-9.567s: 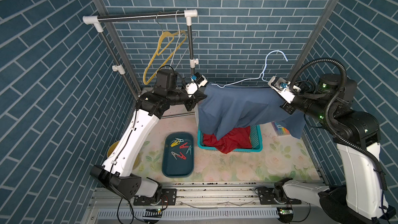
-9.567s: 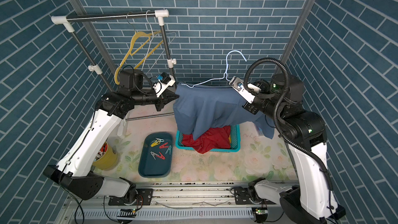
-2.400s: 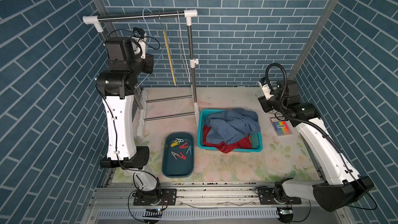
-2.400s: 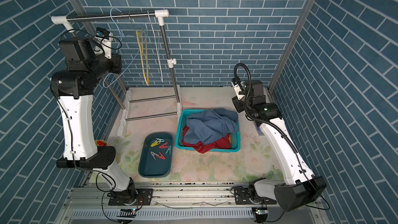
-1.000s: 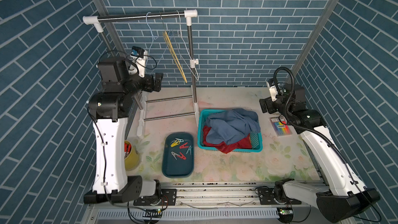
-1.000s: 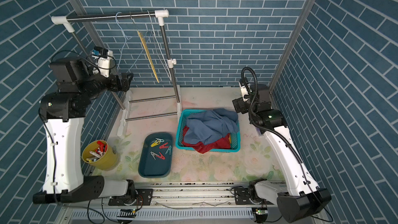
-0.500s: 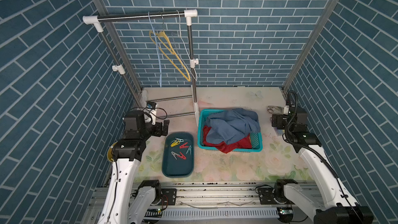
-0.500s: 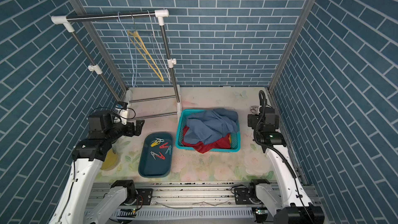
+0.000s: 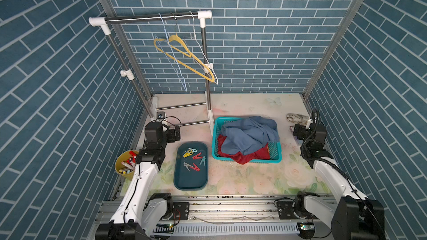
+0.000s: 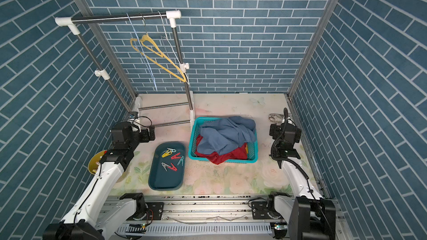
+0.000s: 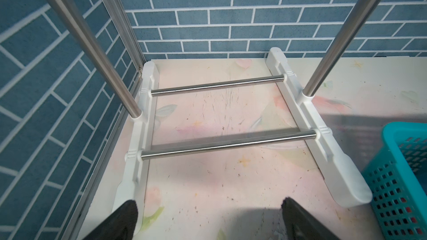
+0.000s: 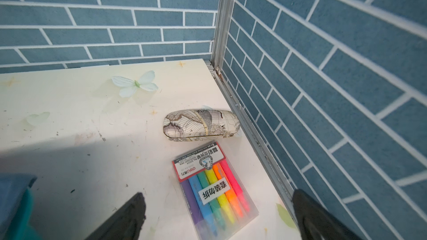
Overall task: Remove the clothespins securing t-shirts to the hanger
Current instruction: Reset both arms
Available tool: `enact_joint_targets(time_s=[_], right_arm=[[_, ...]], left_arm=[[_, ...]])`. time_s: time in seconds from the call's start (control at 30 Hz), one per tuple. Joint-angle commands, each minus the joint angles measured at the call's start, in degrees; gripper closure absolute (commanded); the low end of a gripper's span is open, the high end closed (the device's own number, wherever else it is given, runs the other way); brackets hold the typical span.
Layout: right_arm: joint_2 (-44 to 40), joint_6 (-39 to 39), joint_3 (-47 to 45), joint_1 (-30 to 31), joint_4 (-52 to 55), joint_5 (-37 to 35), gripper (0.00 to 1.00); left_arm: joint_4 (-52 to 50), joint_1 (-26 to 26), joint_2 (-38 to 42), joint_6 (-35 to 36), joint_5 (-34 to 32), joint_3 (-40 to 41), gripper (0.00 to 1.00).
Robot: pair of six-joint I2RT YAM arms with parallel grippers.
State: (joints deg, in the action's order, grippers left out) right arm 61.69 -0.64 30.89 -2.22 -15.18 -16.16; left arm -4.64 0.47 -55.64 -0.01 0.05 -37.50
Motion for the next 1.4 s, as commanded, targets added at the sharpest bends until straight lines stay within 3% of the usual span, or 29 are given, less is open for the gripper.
enact_joint_targets(time_s=[0.0, 0.1, 0.4, 0.53, 0.77, 0.93, 1.07, 1.17, 1.37], right_arm=[[2.15, 1.34, -2.13, -0.31, -10.59, 3.23, 0.01], [4.31, 1.18, -4.42, -0.33, -15.63, 3.24, 0.01], [12.84, 0.0, -6.72, -0.68, -27.58, 5.08, 0.01], [16.35, -0.73, -4.72, -0.67, -29.18, 9.64, 0.01], [20.3, 2.3, -2.63, -0.68, -30.24, 8.09, 0.01], [17.71, 4.03, -3.41, -0.77, -27.53, 10.22, 0.01], [12.54, 1.4, -4.88, -0.72, -22.01, 8.63, 0.01], [9.5, -2.86, -7.16, -0.54, -19.71, 11.85, 0.01], [13.39, -4.14, -11.66, -0.59, -27.1, 7.1, 0.01]], left_arm=[[13.35, 0.08, -3.25, 1.84, 1.83, 2.61, 0.01], [21.55, 0.06, -6.57, 1.94, 3.61, 4.47, 0.01], [29.99, 0.08, -17.26, 5.42, 4.67, 6.75, 0.01], [33.97, 0.23, -18.63, 4.13, 4.44, 9.52, 0.01], [45.31, 0.23, -22.64, 3.29, 2.99, 15.44, 0.01], [53.06, 0.23, -31.52, 3.01, 2.06, 15.03, 0.01], [48.45, -0.86, -30.42, 3.86, -0.1, 13.77, 0.01], [49.02, -0.95, -30.64, 3.79, -0.22, 13.85, 0.01], [48.92, -1.35, -30.69, 4.04, -1.17, 13.85, 0.01]])
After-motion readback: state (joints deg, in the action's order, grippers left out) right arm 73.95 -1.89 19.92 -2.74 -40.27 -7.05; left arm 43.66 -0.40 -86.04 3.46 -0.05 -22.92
